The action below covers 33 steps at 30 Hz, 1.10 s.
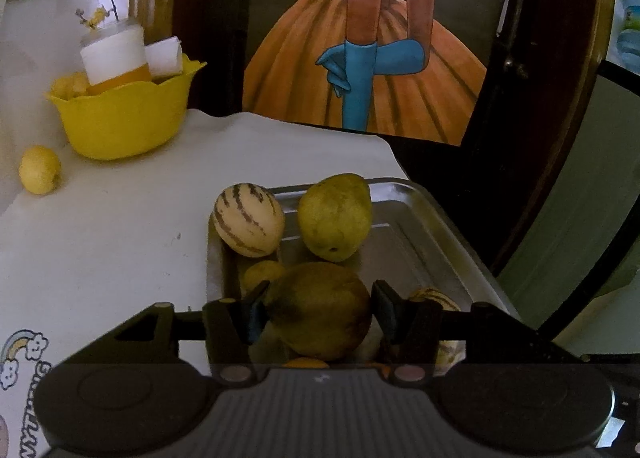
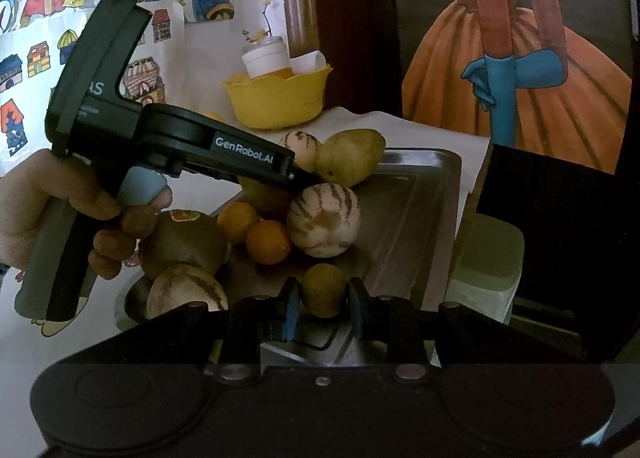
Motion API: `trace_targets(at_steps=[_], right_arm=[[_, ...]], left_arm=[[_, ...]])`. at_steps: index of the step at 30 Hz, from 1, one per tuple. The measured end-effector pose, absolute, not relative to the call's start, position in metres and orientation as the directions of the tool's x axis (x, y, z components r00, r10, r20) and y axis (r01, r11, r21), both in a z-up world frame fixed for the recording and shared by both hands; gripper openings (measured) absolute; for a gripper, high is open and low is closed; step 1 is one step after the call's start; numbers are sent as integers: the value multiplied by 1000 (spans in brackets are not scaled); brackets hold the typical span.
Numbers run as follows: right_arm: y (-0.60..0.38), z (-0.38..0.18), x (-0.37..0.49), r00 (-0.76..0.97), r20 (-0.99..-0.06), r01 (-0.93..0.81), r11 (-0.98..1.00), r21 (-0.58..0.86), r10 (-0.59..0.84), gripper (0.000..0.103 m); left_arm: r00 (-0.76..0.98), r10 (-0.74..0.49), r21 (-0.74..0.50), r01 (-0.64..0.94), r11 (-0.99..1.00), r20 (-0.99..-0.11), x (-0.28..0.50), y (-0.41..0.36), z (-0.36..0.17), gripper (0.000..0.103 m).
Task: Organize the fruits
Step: 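Lower the pear into the tray and open the left tool while the right tool releases the kiwi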
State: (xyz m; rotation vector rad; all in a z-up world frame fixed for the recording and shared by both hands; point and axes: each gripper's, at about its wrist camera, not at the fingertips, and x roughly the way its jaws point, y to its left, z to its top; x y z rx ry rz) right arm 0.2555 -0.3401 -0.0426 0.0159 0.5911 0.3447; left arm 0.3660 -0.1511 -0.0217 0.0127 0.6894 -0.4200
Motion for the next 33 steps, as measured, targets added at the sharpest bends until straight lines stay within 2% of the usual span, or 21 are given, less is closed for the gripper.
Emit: trace_targets(at_steps=[26, 33], right_arm=[[-325, -47, 248, 810, -523, -251, 963, 99, 265, 32], [-324, -48, 245, 819, -515, -238, 966, 99, 254, 39]], left_arm=[[734, -328, -160, 292, 943, -595, 342, -136, -11, 78], [737, -327, -163, 287, 944, -592, 341, -137, -10, 84]])
